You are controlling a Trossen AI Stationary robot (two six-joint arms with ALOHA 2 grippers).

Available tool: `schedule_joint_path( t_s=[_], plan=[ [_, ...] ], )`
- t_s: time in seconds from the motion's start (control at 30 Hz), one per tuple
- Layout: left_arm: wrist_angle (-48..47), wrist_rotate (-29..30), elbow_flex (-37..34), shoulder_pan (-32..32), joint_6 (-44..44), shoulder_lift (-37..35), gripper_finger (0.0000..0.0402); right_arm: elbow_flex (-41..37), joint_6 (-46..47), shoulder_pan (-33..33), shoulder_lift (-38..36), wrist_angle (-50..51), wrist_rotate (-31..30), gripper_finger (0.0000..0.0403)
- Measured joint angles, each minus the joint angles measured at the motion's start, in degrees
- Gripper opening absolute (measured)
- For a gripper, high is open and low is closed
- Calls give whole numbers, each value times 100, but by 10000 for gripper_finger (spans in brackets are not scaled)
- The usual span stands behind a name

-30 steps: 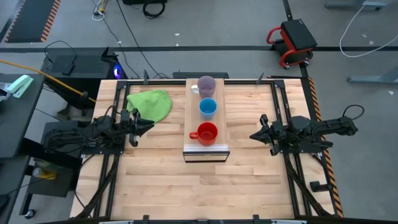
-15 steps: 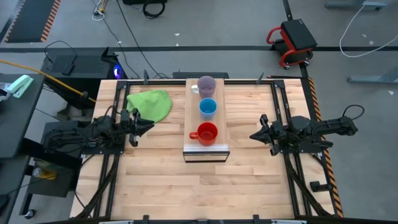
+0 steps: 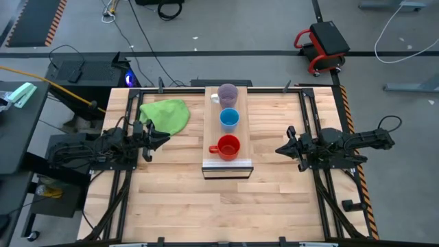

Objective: Stack small to large cups/mugs on shelf
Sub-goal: Return to Home Position

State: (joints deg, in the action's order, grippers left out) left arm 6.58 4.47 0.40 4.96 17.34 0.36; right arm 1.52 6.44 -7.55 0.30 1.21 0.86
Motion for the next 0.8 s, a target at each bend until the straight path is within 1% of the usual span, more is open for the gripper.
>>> schedule_joint_path(
  t_s=[0.17, 0.47, 0.8],
  plan=[
    [1, 0, 0, 1, 0, 0, 83, 0, 0, 0, 0, 0, 0, 14],
    [1, 0, 0, 0, 0, 0, 91, 0, 2, 0, 0, 0, 0, 14],
    [1, 0, 0, 0, 0, 0, 84, 0, 2, 0, 0, 0, 0, 14]
  ],
)
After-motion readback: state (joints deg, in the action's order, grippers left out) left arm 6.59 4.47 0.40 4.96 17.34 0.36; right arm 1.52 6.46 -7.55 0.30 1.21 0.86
